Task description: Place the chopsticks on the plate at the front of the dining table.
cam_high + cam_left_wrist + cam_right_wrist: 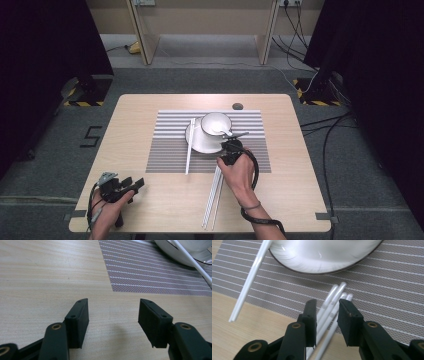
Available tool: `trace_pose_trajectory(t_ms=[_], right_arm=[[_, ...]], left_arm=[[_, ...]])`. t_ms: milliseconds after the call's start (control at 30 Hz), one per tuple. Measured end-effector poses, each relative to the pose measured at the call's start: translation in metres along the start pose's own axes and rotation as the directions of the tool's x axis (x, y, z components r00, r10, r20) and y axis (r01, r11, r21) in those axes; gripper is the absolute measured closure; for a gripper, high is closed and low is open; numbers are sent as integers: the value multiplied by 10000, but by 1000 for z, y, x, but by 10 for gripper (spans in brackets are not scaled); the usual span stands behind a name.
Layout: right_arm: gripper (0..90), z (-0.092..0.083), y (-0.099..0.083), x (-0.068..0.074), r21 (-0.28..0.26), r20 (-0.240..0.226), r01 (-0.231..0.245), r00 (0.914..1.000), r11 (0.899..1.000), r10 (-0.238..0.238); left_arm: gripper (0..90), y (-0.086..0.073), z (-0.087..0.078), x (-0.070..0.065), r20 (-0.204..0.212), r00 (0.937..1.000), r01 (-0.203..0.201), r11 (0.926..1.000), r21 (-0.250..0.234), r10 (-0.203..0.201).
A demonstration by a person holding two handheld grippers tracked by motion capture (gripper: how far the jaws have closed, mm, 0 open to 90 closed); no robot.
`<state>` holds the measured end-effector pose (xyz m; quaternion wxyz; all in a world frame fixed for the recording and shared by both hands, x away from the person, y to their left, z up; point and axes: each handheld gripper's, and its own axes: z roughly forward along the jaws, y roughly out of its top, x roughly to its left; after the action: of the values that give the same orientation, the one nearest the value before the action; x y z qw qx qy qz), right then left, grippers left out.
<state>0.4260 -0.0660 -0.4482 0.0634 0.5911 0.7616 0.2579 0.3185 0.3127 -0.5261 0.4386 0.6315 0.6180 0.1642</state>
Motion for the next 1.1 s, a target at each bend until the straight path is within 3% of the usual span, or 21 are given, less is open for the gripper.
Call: trace_pose_trajectory(t_ms=[1100], right_arm=[[665,-23,-37,-62,-793,435,-935,9943,9925,972]], left_arm=[[412,0,0,0,-34,10000,-5,10000,12,5]])
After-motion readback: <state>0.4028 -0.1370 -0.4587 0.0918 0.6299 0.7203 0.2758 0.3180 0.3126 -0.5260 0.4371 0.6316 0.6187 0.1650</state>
